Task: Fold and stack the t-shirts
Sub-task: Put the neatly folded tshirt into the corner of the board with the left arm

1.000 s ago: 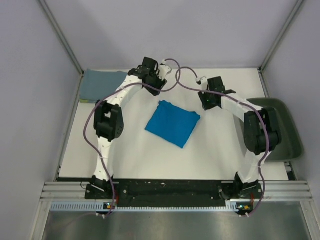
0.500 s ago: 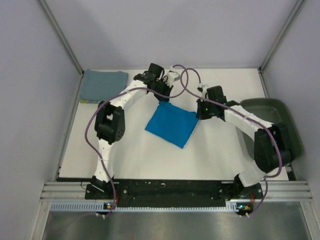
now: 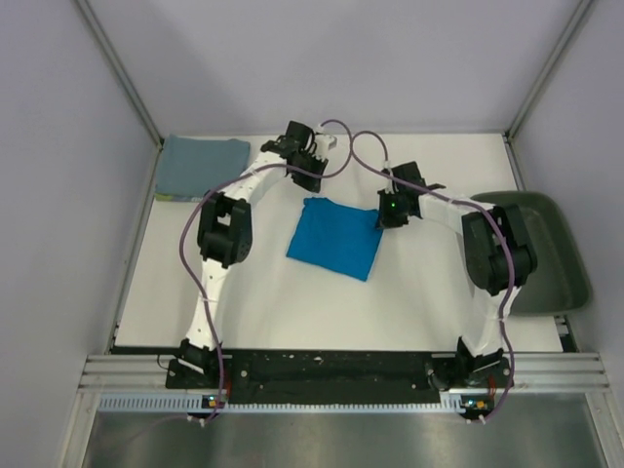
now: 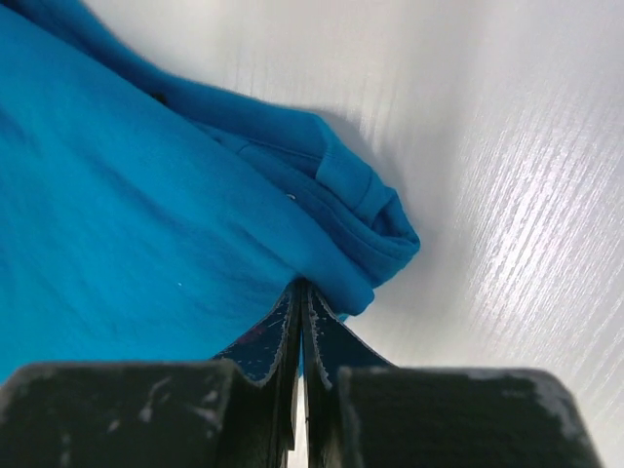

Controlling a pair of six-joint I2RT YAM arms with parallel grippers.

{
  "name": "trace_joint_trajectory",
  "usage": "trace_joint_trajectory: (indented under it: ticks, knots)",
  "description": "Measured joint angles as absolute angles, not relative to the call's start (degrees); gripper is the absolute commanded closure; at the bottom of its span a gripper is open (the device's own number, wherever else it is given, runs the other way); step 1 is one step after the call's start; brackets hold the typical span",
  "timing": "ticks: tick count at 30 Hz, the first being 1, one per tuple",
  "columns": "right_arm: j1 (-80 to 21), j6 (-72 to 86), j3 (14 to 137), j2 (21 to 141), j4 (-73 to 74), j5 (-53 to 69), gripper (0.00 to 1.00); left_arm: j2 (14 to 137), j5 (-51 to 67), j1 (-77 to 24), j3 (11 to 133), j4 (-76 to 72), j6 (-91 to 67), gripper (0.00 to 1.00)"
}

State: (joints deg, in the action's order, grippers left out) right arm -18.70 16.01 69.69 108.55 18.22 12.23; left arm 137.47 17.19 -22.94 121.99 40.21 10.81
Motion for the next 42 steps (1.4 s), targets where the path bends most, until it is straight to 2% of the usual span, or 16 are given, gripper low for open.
trace_joint_trajectory:
  ticks: [4,5,7,9,12,16,19,23,27,30,32,42]
  knots:
    - [-18.5,16.4,71.6,109.6,18.9,11.7,0.86,139.0,15.4,-20.9,124.7,39.4,8.8,0.65]
    - [-18.5,16.4,72.0,109.6,19.4,11.6,0.82,139.1,15.4,-20.4,124.7,39.5,8.2,0.58]
    - [-18.5,16.1,73.4,109.6,20.8,11.1,0.73,138.6,15.6,-19.1,124.1,39.4,6.7,0.51]
    - [-18.5,15.9,74.4,109.3,21.1,10.5,0.64,135.6,16.0,-17.9,118.8,37.6,4.1,0.43]
    - [-18.5,15.6,74.2,106.8,22.4,9.8,0.52,125.8,16.5,-16.3,103.2,33.9,0.3,0.31]
    - [-18.5,15.0,71.4,99.4,22.8,9.7,0.48,114.1,18.2,-16.4,88.4,30.8,-3.3,0.29]
    - [-18.5,14.9,68.0,93.1,22.9,9.8,0.47,111.4,20.8,-18.0,85.4,28.7,-5.4,0.30]
    - [-18.5,14.7,63.8,87.7,23.3,9.9,0.47,114.0,23.8,-19.2,85.1,27.6,-7.6,0.31]
    - [-18.5,14.4,61.1,84.9,24.2,9.5,0.47,120.1,27.1,-19.1,86.9,28.4,-10.5,0.38]
    - [-18.5,13.9,60.3,82.9,25.4,9.2,0.47,122.3,28.1,-18.7,89.6,27.8,-12.0,0.73]
    - [-18.4,13.6,60.3,81.4,25.5,9.0,0.47,124.0,30.6,-18.7,90.3,27.3,-13.2,1.00]
    - [-18.4,11.5,60.2,76.0,26.6,6.3,0.46,125.2,39.2,-17.1,91.4,27.6,-14.9,1.00]
